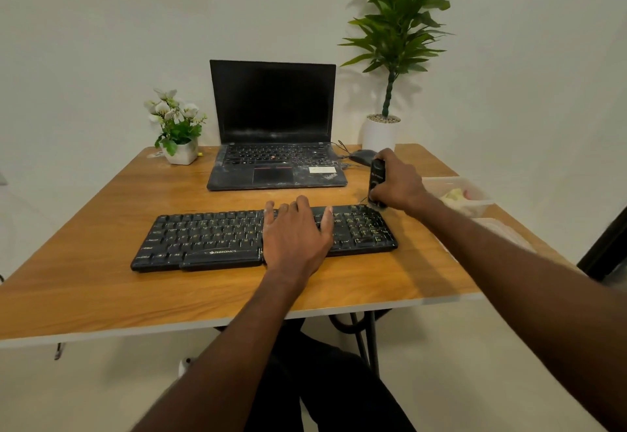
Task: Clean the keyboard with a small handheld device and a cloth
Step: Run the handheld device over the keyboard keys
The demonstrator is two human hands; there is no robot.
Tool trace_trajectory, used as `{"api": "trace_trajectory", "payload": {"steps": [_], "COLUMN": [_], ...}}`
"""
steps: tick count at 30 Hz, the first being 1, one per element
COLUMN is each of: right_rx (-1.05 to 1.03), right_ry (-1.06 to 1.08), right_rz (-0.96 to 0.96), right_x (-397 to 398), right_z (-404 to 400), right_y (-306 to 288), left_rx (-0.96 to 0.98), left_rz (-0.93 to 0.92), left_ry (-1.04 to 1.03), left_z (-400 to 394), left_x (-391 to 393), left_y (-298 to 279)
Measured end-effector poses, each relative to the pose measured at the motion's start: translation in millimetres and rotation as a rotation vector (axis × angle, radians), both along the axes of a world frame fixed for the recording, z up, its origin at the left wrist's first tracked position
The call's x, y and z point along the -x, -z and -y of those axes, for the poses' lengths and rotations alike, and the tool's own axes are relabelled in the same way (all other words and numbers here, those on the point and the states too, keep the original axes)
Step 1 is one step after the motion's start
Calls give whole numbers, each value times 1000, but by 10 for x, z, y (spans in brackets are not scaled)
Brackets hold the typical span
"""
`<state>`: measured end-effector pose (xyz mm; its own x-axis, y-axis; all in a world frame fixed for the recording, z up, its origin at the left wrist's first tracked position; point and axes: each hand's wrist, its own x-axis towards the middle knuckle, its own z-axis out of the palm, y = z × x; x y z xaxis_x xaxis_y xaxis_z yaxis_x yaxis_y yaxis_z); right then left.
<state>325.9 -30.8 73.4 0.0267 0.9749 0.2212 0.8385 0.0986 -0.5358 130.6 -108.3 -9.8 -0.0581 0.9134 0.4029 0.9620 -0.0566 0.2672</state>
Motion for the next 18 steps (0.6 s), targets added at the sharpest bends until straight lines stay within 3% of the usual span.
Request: {"api": "trace_trajectory", "payload": {"steps": [2,5,7,10,14,18], "right_rx": [5,12,-23,-83,-68,-81], "right_ry": [5,-218,-340,-332,-424,-420], "right_rz": [41,-32,72,115,-20,33], "right_x": [5,71,97,97,81,-37], "right_z": [-29,-22,-14,-55,-58,-58], "right_y": [15,-43,-19,11,51,20], "left_rx": [-2,-1,-1,-5,-12,-4], "left_rz": [-4,-8,-9,0,-1,8], "left_ry": [0,3,3,6,11,6], "left_z": [-10,-13,-9,-11,-5,-10], "left_x": [0,5,-1,5,3,11], "left_y": [4,8,14,21,25,17]}}
